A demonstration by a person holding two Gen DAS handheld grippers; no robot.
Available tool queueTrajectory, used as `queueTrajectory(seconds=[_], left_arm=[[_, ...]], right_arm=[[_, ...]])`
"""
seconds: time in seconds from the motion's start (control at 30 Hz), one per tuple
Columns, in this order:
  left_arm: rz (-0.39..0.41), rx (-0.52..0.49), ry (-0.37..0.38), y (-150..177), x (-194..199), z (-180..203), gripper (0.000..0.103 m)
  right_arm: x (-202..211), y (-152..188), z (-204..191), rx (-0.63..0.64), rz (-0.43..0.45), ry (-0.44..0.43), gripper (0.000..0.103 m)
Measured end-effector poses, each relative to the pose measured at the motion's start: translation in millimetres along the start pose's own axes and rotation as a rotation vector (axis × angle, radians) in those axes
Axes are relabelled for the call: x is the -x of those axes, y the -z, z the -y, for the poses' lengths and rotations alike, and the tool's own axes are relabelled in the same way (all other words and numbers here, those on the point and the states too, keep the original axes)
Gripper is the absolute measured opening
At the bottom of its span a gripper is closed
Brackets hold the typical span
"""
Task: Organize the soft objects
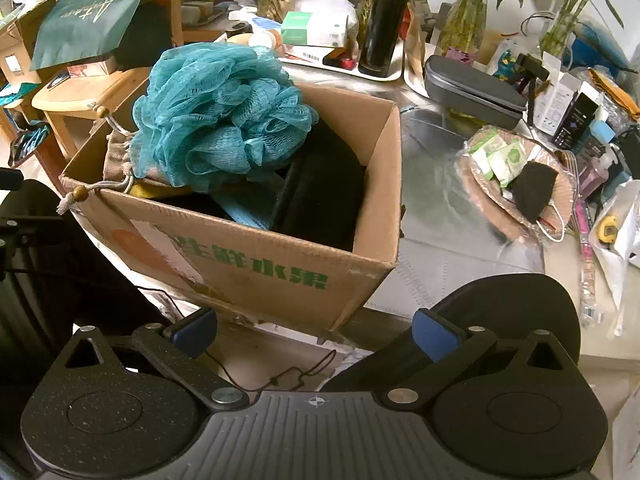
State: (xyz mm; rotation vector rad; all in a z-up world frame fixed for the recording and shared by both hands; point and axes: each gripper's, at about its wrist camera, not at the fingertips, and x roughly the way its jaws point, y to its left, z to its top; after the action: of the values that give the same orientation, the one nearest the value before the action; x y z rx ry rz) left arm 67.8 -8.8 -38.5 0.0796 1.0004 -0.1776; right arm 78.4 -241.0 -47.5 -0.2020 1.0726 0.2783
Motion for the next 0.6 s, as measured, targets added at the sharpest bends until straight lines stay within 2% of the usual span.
queueTrajectory(seconds=[0.6], left_arm=[[-0.006,0.008,-0.001,0.8,-1.9,-2.9,0.103]], right_arm=[[-3.1,0.5,-0.1,-0.001,-0.005,0.000,0.103]])
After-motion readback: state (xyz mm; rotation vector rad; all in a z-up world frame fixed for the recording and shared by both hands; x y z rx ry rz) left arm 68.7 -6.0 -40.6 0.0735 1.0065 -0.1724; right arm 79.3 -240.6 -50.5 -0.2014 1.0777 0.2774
